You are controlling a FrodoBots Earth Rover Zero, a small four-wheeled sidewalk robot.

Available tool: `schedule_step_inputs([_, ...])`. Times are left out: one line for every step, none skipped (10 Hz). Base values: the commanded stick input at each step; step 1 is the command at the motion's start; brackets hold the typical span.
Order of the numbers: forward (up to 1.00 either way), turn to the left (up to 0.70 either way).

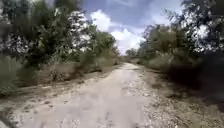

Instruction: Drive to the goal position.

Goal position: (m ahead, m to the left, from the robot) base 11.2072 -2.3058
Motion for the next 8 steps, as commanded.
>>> schedule_step_inputs([0.85,0.00])
schedule_step_inputs([0.85,0.00])
schedule_step_inputs([0.85,0.00])
schedule_step_inputs([0.85,0.00])
schedule_step_inputs([0.85,0.00])
schedule_step_inputs([0.85,0.00])
schedule_step_inputs([0.85,0.00])
schedule_step_inputs([0.85,0.00])
